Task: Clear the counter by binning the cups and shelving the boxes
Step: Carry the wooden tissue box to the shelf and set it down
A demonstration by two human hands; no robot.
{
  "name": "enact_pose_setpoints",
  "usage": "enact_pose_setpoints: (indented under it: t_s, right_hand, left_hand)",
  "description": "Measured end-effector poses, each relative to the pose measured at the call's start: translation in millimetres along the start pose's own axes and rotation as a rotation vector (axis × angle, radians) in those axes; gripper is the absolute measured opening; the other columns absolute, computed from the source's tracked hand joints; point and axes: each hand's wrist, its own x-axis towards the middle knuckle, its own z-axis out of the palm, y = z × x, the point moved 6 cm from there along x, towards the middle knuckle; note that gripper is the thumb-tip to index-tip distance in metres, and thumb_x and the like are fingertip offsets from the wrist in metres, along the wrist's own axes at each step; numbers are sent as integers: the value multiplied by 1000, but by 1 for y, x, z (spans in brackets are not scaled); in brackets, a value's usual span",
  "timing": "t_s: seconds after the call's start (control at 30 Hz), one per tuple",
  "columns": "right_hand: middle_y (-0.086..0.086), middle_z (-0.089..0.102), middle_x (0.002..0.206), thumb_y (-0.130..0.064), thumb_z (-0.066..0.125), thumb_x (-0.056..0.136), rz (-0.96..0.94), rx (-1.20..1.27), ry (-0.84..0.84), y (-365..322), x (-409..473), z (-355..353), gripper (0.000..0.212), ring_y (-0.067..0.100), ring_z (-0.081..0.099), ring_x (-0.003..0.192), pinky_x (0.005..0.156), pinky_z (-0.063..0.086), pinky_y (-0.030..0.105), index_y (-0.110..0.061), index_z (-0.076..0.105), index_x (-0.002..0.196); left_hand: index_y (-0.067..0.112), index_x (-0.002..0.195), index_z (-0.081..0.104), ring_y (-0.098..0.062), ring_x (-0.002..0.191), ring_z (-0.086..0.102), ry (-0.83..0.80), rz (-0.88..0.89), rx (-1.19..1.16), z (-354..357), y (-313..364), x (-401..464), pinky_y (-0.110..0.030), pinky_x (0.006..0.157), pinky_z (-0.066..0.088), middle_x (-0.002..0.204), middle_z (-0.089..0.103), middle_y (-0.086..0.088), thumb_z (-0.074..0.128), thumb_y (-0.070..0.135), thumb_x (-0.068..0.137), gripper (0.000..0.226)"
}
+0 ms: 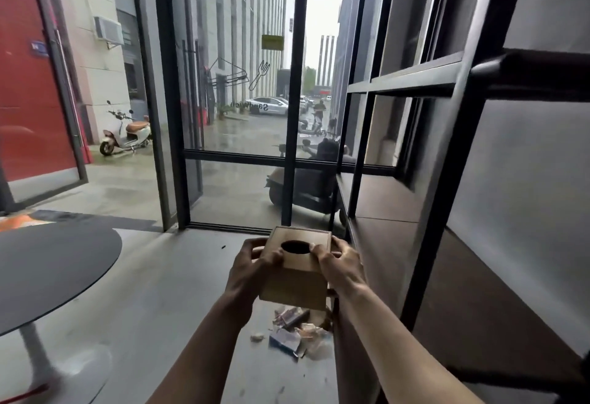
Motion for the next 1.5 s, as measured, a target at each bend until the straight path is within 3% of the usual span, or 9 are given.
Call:
enact_pose_setpoints:
  t_s: [0.2,0.43,0.57,0.73,0.83,0.9,1.1,1.3,1.5]
  right_hand:
    - [5,71,126,-68,64,58,33,89,42,19,116,24,97,29,68,111,96,59,51,-30,52,147]
    - [6,71,126,-54,68,71,75,155,133,29,250,19,82,28,67,113,101,56,49,-25,53,147]
    - [-5,67,103,-39,70,89,107,213,168,29,340,0,64,27,66,110,101,56,51,-19,51,147]
    - [8,65,134,-39,71,88,136,206,294,36,432,-46,71,28,63,118,105,53,47,-21,47,152]
    - [9,58,145,-38,68,94,168,159,378,44,463,-80,67,29,57,125,107,49,42,-21,43,154]
    - [9,57,147,-40,69,93,182,156,470,53,482,-105,68,30,55,130,109,49,45,-20,45,153]
    - [6,64,134,-37,72,93,281,193,792,100,501,-183,60,27,60,122,106,51,48,-16,53,145]
    - [5,58,135,-46,67,94,473,171,1128,130,454,-235,63,31,56,128,104,52,50,-23,48,150]
    - [3,55,149,-45,67,94,585,208,1387,163,388,-240,64,28,55,132,100,49,39,-29,47,152]
  left_hand:
    - [22,125,56,-23,97,61,-25,-61,24,22,-17,121,-34,65,48,123,61,-9,67,27,92,35]
    - [20,124,58,-23,96,63,-129,-65,54,88,-41,262,-34,64,48,121,63,-9,74,36,75,54]
    - [23,118,58,-25,99,65,-180,-68,85,143,-38,355,-34,65,50,118,65,-7,72,38,64,59]
    - [21,119,58,-22,97,63,-310,-66,64,224,-38,442,-33,63,51,113,64,-4,79,34,68,57]
    - [23,114,58,-17,91,66,-411,-63,54,274,-38,476,-27,58,52,108,67,-2,77,43,54,66]
    - [24,109,61,-12,80,67,-481,-45,53,313,-42,499,-20,50,50,103,70,-2,78,37,61,53]
    - [25,104,63,-22,81,71,-764,-75,90,449,-78,534,-38,75,56,106,75,-9,81,29,79,31]
    - [22,121,61,-17,87,67,-1131,-46,146,556,-96,500,-38,77,52,109,69,2,75,27,87,38]
    - [26,116,62,-18,96,68,-1373,-71,200,592,-130,433,-38,80,55,110,68,2,76,27,86,33]
